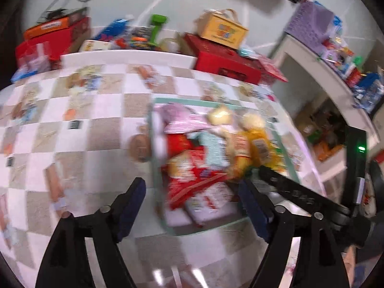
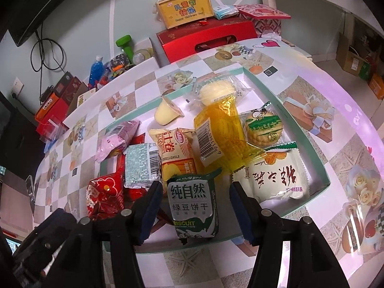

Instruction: Organize snacks

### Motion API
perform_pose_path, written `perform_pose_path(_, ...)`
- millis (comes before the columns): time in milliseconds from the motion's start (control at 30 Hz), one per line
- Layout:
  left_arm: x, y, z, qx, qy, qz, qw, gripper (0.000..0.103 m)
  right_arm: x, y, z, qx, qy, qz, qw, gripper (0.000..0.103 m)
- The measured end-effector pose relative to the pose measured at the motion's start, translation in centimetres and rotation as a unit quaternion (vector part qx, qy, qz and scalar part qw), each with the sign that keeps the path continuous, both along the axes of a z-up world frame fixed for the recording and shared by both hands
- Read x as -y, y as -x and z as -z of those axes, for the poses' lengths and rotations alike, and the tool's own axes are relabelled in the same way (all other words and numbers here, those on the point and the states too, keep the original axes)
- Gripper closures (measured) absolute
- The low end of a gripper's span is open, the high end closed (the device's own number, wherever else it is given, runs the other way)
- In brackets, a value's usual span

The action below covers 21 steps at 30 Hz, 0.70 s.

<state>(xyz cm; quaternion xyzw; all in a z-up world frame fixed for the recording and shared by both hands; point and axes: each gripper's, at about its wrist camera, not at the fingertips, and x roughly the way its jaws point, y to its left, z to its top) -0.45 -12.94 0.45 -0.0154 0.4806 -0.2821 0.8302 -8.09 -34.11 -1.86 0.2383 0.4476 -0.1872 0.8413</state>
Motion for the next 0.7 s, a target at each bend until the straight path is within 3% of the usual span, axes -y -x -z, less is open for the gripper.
perform_pose_path(167, -2.4, -0.7, 0.8, 0.032, -0.082, -0.076, 0.9932, 0.010, -1.4, -0.4, 0.2, -0.012, 0.010, -0.024, 1.000, 0.033)
perform_pose_path(200, -2.9, -0.7, 1.0, 0.036, -0.090, -0.086, 0.9915, 0.007, -1.8, -0.5, 0.1, -0.012, 0.012, -0.030, 0.999, 0.028)
perform_pose_path(233, -3.5, -0.7, 1.2, 0.043, -0.101, -0.099, 0.9889, 0.000, -2.3, -0.5, 0.1, -0.009, 0.015, -0.037, 0.999, 0.016)
perform_pose_path(300, -4.6, -0.5, 1.4, 0.051, -0.123, -0.117, 0.9841, 0.000, -2.9, -0.4, -0.1, -0.003, 0.023, -0.044, 0.999, 0.000)
perform_pose_path(533, -6.3, 0.0, 1.7, 0.045, -0.132, -0.130, 0.9816, 0.000, -5.3, -0.1, -0.5, -0.003, 0.039, -0.068, 0.997, 0.000)
perform_pose_path(700, -7.1, 0.3, 2.1, 0.020, -0.116, -0.143, 0.9827, 0.000, -6.5, 0.5, -0.7, -0.006, 0.041, -0.077, 0.996, 0.000)
